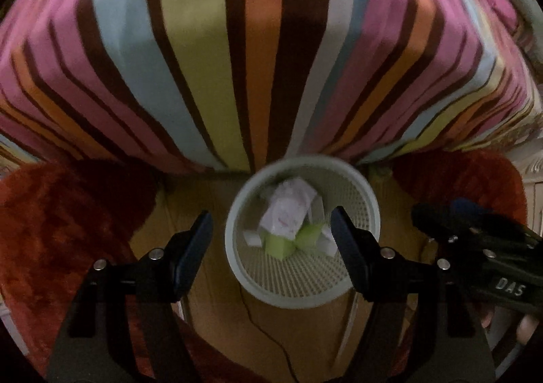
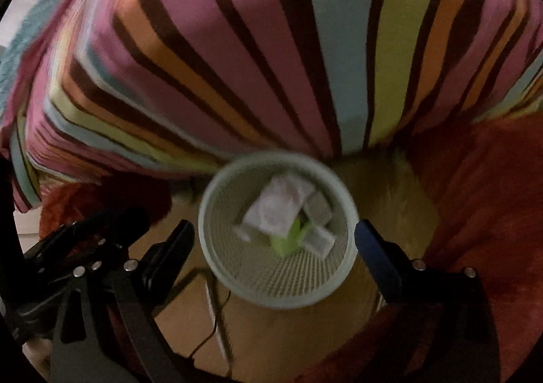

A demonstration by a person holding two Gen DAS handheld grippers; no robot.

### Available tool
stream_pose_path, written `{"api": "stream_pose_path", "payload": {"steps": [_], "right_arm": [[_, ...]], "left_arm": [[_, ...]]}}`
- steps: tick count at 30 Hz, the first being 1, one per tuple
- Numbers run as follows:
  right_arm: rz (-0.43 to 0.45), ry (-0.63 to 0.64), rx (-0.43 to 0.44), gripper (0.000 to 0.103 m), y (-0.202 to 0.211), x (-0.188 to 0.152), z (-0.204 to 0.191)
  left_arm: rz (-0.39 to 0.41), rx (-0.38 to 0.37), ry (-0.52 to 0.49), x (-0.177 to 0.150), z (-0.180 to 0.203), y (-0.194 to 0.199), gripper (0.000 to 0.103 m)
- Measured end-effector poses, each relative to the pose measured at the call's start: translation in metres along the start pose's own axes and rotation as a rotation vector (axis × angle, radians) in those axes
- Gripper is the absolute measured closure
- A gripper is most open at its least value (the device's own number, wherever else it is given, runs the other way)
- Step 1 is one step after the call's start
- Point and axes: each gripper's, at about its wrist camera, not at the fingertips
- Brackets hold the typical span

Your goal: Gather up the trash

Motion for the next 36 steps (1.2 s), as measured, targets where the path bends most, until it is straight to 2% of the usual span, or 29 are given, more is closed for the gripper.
{"api": "stream_pose_path", "payload": {"steps": [8, 12, 19, 32, 36], "right_arm": [[0.27, 0.052, 0.0, 0.012, 0.057, 0.008, -0.009], [0.348, 0.037, 0.005, 0.012, 0.074, 0.012, -0.005], [0.427, 0.001, 0.018, 0.012, 0.097, 0.015, 0.0], [0.51, 0.045, 0.005, 0.012, 0.124, 0.007, -0.018], [0.531, 0.066, -0.005, 0.012, 0.13, 0.003, -0.022]], "left_arm": [[0.187, 0.103, -0.003, 0.01, -0.002, 0.052, 0.033], [0.273, 0.135, 0.001, 0.013, 0.0, 0.079, 0.033], [0.396, 0.161, -0.002, 0.015, 0.01, 0.115, 0.033], [0.493, 0.161, -0.019, 0.012, 0.018, 0.149, 0.033], [0.499, 0.16, -0.016, 0.011, 0.018, 0.155, 0.033]]}}
Point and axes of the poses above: each gripper's, at about its wrist camera, not at the fingertips, and y roughly against the way its jaws point, z to its right, x to its top, and after that the axes turned 8 degrees about -y, right-handed
